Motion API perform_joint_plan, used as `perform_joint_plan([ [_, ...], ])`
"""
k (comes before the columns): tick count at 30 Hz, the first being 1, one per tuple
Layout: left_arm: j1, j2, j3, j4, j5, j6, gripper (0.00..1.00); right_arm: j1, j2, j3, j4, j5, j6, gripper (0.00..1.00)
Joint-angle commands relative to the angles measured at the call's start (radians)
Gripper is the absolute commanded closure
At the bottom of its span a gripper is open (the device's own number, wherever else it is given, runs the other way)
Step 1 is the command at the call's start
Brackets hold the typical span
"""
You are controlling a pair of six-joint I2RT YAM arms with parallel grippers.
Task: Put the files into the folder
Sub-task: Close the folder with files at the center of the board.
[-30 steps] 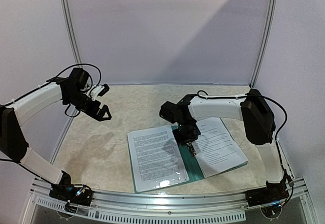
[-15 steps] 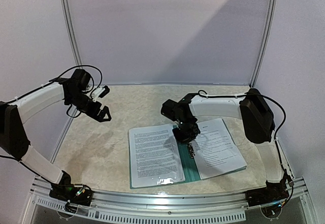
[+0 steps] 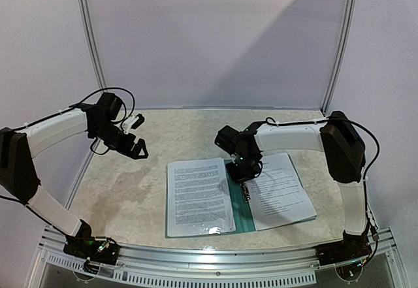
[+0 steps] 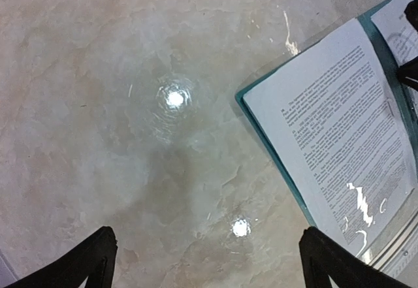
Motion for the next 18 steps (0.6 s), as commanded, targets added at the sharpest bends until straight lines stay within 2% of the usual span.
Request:
perform_joint_plan([
  [1,-0.024,0.027,-0.025,0.027,0.076,-0.082,0.00,-0.021,-0.091,-0.070,0.114,-0.012,0.025,1.00],
  [11,-0.084,0.185,-0.092,0.091,0.274,-0.189,0.00,-0.028,-0.167,-0.116,0.160,0.005,0.029,1.00],
  [18,-0.118,0.287,-0.119,0.143,0.328,-0.233,0.00,-0.030,-0.233,-0.179,0.212,0.002,0.038,1.00],
])
